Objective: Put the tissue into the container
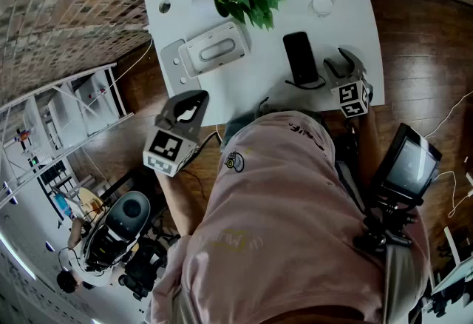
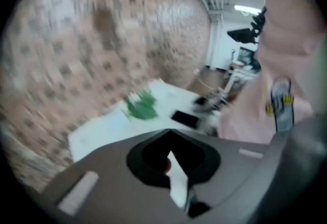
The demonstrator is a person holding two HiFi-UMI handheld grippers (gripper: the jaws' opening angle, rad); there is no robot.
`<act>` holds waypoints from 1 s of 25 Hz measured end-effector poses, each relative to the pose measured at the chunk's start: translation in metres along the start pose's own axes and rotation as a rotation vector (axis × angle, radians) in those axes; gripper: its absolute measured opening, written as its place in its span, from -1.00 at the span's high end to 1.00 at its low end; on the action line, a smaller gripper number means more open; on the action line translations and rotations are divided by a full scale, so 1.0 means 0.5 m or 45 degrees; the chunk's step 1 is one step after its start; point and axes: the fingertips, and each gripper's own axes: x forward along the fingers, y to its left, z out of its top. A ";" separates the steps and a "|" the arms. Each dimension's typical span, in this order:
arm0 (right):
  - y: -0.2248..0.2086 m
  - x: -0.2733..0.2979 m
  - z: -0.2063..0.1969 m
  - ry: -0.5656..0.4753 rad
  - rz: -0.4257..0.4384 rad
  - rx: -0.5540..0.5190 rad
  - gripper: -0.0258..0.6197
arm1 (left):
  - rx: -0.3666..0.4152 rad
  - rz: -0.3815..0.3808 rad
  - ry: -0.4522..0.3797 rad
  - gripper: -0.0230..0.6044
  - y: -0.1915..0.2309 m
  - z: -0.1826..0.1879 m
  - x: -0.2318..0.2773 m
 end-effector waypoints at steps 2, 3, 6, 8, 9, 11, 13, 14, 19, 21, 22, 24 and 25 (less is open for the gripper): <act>0.004 -0.001 -0.004 0.005 0.006 -0.001 0.23 | -0.051 -0.207 0.197 0.91 -0.107 -0.174 0.108; 0.005 -0.001 -0.005 0.005 0.008 -0.001 0.23 | -0.069 -0.285 0.284 0.91 -0.152 -0.235 0.144; 0.004 0.002 -0.005 -0.004 0.010 0.010 0.23 | -0.099 -0.408 0.464 0.91 -0.222 -0.304 0.184; 0.005 0.004 -0.006 -0.007 0.010 0.018 0.23 | -0.102 -0.381 0.486 0.91 -0.211 -0.299 0.184; 0.006 0.003 -0.006 -0.006 0.008 0.018 0.23 | -0.094 -0.356 0.482 0.91 -0.201 -0.292 0.183; 0.008 0.000 -0.008 -0.005 -0.001 0.013 0.23 | -0.065 -0.330 0.473 0.91 -0.191 -0.283 0.183; 0.010 -0.001 -0.004 -0.001 -0.020 -0.012 0.23 | -0.043 -0.315 0.485 0.91 -0.186 -0.287 0.189; 0.009 -0.001 0.002 0.005 -0.027 -0.036 0.22 | -0.037 -0.306 0.502 0.91 -0.182 -0.293 0.193; 0.008 -0.032 0.005 0.065 0.096 -0.157 -0.02 | -0.002 -0.298 0.340 0.91 -0.172 -0.255 0.196; 0.023 -0.058 -0.016 0.118 0.274 -0.067 -0.12 | -0.110 -0.357 0.067 0.91 -0.170 -0.172 0.194; 0.035 -0.073 -0.024 0.138 0.383 0.022 -0.15 | -0.206 -0.397 -0.066 0.89 -0.164 -0.129 0.199; 0.059 -0.097 -0.032 0.148 0.604 0.286 -0.27 | -0.400 -0.465 -0.276 0.51 -0.134 -0.062 0.226; 0.070 -0.103 -0.030 0.138 0.702 0.447 -0.32 | -0.486 -0.484 -0.348 0.36 -0.114 -0.040 0.247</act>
